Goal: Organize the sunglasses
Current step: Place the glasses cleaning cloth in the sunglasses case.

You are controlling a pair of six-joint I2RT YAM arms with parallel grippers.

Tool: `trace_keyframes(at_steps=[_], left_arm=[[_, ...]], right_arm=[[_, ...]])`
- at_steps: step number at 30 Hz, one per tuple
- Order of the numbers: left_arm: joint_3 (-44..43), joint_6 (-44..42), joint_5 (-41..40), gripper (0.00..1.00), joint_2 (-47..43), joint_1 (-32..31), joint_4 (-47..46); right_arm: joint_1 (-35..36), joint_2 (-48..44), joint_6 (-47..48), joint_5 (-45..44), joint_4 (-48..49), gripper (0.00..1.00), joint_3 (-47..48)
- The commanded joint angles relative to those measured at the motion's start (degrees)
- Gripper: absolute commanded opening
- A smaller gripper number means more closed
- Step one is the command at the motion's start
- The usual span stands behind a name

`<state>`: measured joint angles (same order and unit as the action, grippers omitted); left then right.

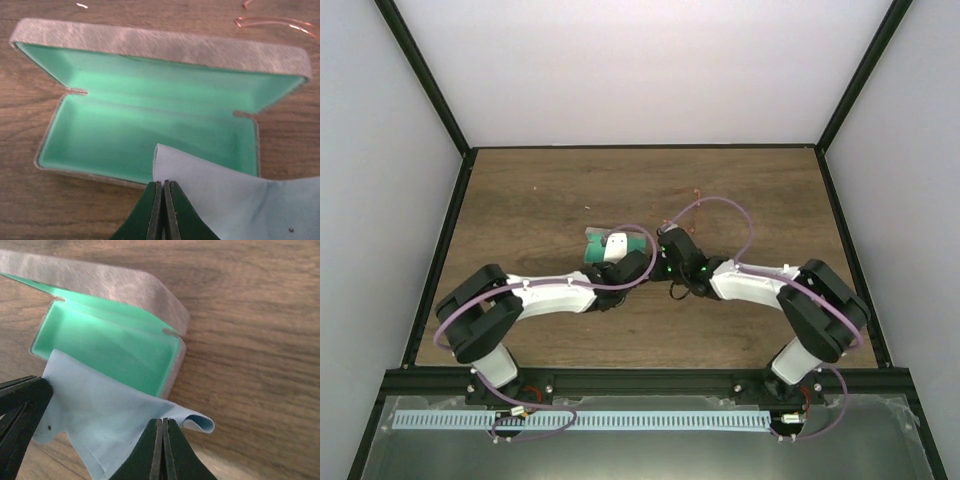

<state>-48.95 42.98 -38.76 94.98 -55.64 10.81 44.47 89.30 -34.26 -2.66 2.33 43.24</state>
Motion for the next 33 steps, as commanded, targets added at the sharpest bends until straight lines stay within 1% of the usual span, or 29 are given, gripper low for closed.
trace_keyframes(at_steps=[1, 10, 18, 33], left_arm=[[0.5, -2.6, -2.1, 0.04, -0.7, 3.0, -3.0], [2.5, -6.3, -0.1, 0.04, -1.7, 7.8, -7.1], [3.2, -8.0, 0.6, 0.04, -2.2, 9.8, -9.6], [4.6, -9.7, 2.7, 0.04, -1.0, 13.2, -13.0]], right_arm=[[0.6, 3.4, 1.9, 0.6, 0.4, 0.01, 5.9], [0.5, 11.2, 3.2, 0.7, -0.3, 0.01, 13.4], [0.6, 14.0, 3.7, 1.3, -0.6, 0.01, 17.2], [0.5, 16.5, 4.1, 1.4, -1.0, 0.01, 18.7]])
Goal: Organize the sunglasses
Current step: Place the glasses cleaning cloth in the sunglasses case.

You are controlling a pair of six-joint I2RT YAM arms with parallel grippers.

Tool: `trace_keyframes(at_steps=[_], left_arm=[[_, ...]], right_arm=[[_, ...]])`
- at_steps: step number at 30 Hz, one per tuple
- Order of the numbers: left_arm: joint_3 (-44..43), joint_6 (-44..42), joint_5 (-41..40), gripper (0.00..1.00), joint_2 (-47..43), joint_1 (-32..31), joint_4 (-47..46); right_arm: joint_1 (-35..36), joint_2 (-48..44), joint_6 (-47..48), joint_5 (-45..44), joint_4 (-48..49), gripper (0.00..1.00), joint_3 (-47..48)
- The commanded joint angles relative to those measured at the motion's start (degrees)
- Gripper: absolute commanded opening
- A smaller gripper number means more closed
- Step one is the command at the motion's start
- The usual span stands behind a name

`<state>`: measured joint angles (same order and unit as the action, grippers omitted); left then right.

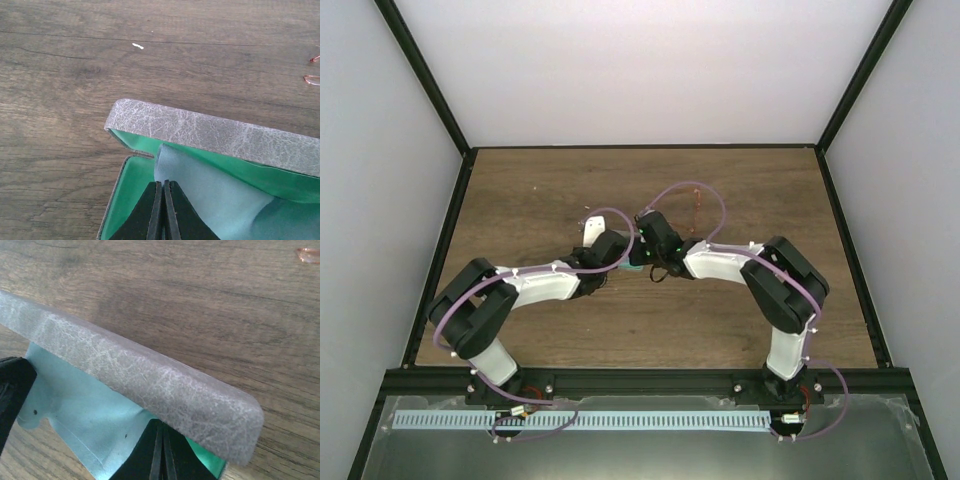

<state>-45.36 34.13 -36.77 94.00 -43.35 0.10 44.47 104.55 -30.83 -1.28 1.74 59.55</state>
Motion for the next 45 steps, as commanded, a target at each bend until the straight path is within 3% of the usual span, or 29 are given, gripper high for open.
trace_keyframes(at_steps=[1, 13, 45], left_arm=[[1.1, -1.0, 0.9, 0.04, 0.2, 1.0, -2.4], [5.0, -0.1, 1.7, 0.04, -5.8, 1.1, -1.9], [2.9, -0.9, -2.2, 0.04, -3.1, 1.1, -2.5]], right_arm=[[0.6, 1.3, 0.7, 0.1, -0.3, 0.01, 2.5], [0.6, -3.4, 0.5, 1.8, 0.3, 0.01, -0.4], [0.9, -4.8, 1.1, -0.3, 0.1, 0.01, -0.8]])
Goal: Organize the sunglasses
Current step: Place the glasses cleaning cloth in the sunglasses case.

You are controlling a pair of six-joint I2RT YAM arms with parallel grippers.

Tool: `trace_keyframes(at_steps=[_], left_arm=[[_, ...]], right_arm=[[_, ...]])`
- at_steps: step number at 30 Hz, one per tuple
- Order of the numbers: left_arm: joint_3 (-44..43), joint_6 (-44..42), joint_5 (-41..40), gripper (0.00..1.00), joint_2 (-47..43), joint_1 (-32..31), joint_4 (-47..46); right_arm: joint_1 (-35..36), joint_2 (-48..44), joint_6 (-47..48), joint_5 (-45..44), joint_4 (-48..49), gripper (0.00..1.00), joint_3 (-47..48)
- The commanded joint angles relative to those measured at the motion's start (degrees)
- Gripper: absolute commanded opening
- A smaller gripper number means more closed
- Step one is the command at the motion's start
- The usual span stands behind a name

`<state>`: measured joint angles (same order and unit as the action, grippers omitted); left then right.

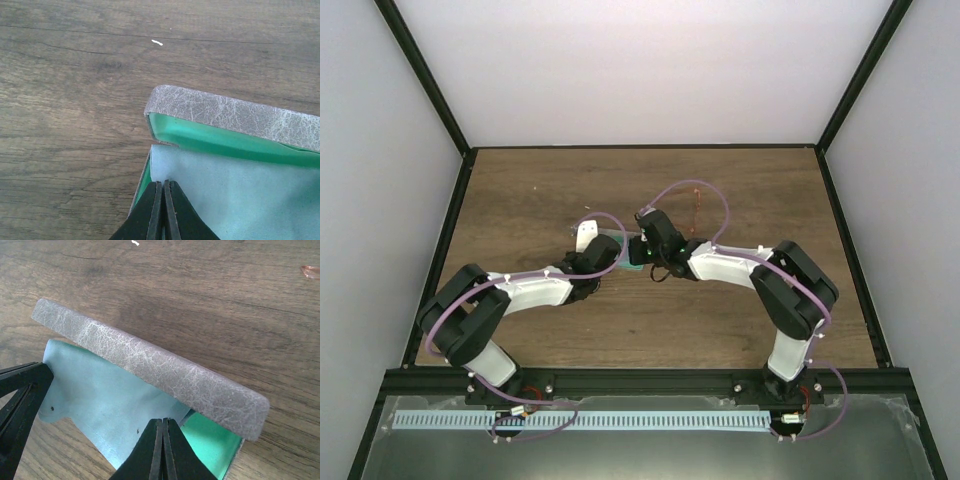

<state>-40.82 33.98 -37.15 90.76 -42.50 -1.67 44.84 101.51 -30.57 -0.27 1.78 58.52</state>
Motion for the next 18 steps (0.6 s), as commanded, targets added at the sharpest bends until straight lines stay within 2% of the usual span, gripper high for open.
trace_keyframes(at_steps=[1, 18], left_arm=[[-1.8, -0.8, -1.9, 0.04, 0.5, 0.2, -0.8], [-4.3, -0.7, -4.7, 0.04, 6.9, 0.6, -1.3]], right_arm=[[0.5, -1.7, 0.9, -1.2, 0.2, 0.01, 0.2], [0.5, 1.9, 1.1, -1.2, 1.0, 0.01, 0.8]])
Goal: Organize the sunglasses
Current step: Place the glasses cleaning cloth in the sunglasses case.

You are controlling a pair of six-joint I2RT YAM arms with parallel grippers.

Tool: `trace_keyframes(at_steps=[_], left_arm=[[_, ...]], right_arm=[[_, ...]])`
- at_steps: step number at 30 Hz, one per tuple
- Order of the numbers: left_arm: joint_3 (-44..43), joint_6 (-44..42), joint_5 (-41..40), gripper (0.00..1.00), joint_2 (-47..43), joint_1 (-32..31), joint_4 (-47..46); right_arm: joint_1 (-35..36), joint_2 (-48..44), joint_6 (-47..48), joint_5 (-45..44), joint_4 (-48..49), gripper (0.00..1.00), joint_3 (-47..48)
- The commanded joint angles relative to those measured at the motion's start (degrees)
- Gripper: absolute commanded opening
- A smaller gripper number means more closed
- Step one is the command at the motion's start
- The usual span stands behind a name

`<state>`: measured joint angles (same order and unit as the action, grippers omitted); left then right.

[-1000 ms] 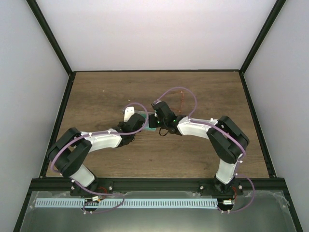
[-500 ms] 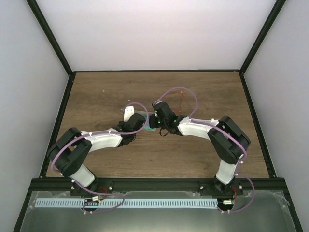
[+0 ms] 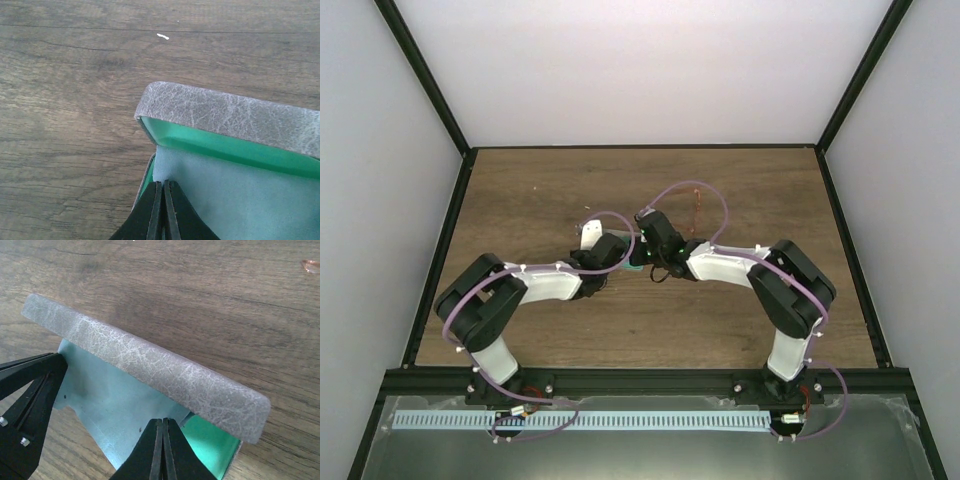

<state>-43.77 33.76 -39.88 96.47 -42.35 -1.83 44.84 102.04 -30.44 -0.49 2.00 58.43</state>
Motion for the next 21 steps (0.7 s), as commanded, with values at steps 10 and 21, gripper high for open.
trace_keyframes(at_steps=[10, 21], left_arm=[[-1.5, -0.6, -2.6, 0.04, 3.0, 1.3, -2.8], [-3.1, -1.6, 0.2, 0.04, 6.0, 2.0, -2.8]], right_arm=[[0.5, 3.7, 1.2, -1.3, 0.4, 0.01, 2.1], [0.5, 5.0, 1.6, -2.1, -0.1, 0.01, 2.5]])
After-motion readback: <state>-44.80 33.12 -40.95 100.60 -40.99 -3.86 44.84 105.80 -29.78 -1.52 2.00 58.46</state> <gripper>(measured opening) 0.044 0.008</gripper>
